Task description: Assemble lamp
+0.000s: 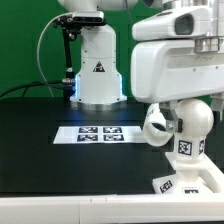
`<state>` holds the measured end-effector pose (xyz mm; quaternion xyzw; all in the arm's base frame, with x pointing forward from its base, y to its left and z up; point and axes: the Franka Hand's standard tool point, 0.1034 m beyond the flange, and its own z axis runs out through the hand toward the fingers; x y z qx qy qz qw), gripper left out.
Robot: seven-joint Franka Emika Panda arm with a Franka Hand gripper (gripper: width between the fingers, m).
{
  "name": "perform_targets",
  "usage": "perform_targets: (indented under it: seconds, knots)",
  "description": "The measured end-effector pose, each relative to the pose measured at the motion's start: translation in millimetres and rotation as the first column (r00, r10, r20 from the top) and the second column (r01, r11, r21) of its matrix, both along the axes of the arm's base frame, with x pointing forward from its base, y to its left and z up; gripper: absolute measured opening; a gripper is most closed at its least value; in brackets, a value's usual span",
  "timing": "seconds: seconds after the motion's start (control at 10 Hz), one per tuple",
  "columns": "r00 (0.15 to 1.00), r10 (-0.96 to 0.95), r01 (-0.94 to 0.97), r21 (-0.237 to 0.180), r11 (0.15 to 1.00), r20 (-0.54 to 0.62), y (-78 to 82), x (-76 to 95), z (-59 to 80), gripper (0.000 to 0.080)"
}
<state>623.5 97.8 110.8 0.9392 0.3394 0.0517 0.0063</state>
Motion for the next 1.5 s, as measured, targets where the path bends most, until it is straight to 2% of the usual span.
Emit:
perform_targets:
  seconds: [0.2, 0.4, 0.5, 0.8, 0.9, 1.0, 1.2, 1.5]
  knots:
    - [0.974, 0.226, -0.226, -0.034, 0.974, -0.003, -5.8, 1.0, 0.6, 0.0699]
    - [0.982, 0.186, -0.186, -0.029, 0.982, -0.004, -6.0, 0.9, 0.2, 0.0699]
    - [0.985, 0.171, -0.171, -0.027, 0.985, -0.003, -6.0, 0.9, 0.2, 0.0585]
    - [1.000, -0.019, 0.019, -0.006, 1.000, 0.000, -5.9, 1.7, 0.5, 0.0574]
    - [0.979, -0.202, 0.201, 0.023, 0.979, 0.027, -4.7, 5.7, 1.6, 0.0575]
    - [0.941, -0.337, 0.335, 0.049, 0.941, 0.036, -5.6, 7.7, 2.2, 0.0575]
    - [0.788, -0.614, 0.607, 0.113, 0.786, 0.037, -8.4, 13.3, 4.2, 0.0575]
    - [0.645, -0.764, 0.756, 0.144, 0.639, 0.005, -11.4, 14.5, 4.4, 0.0576]
